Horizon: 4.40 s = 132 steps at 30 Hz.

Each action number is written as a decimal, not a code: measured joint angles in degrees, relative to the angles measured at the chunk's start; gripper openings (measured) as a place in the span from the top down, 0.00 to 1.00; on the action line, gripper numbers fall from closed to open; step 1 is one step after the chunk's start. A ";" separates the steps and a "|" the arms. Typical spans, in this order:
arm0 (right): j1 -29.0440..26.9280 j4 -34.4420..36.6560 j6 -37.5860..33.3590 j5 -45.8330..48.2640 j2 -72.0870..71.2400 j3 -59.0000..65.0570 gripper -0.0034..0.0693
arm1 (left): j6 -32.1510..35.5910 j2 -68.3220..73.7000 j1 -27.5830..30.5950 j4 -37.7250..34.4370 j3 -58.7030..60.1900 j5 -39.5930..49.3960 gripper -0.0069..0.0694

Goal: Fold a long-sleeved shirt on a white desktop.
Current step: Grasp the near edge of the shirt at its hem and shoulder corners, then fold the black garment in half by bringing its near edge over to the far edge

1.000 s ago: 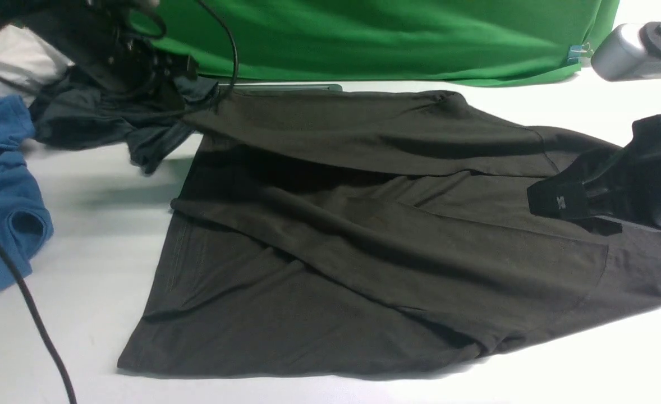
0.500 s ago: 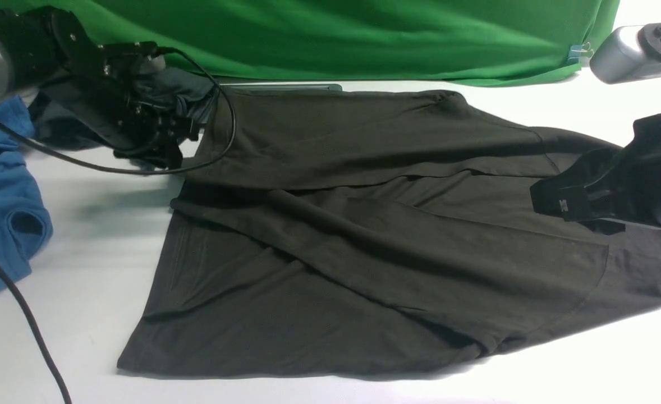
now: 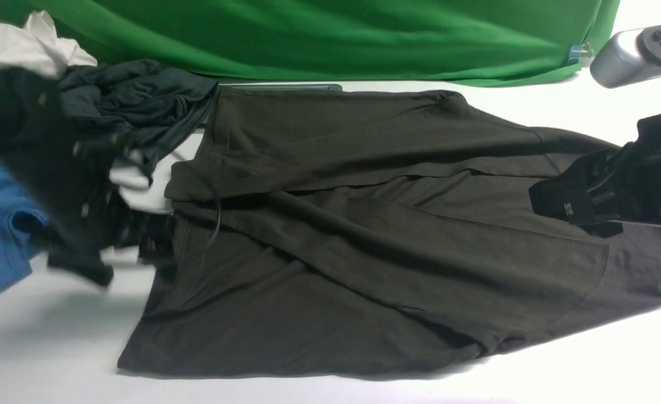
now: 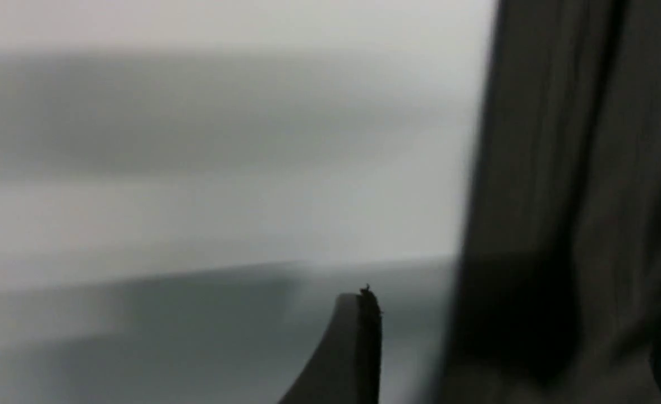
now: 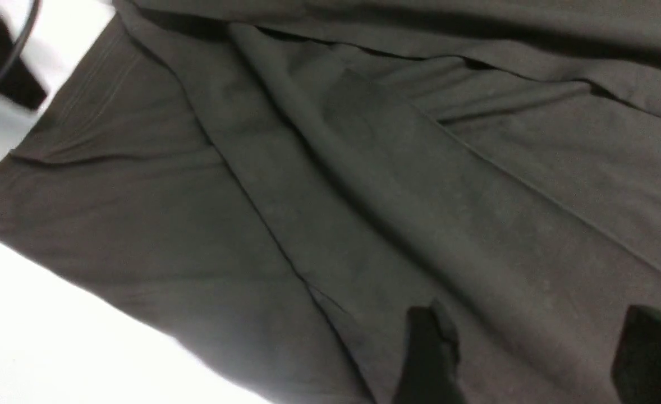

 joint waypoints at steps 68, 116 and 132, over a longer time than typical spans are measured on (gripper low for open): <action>18.29 -13.78 -7.73 6.67 8.21 11.91 0.88 | 5.47 -30.39 0.38 -7.40 23.08 -7.64 0.85; -7.84 -17.76 -13.65 -17.31 62.09 -42.39 0.41 | 10.63 34.17 -5.82 -5.96 -43.32 -39.39 0.47; -8.15 -16.19 8.15 4.62 27.39 -33.21 0.21 | 2.49 5.82 2.03 -2.99 -40.50 -0.49 0.00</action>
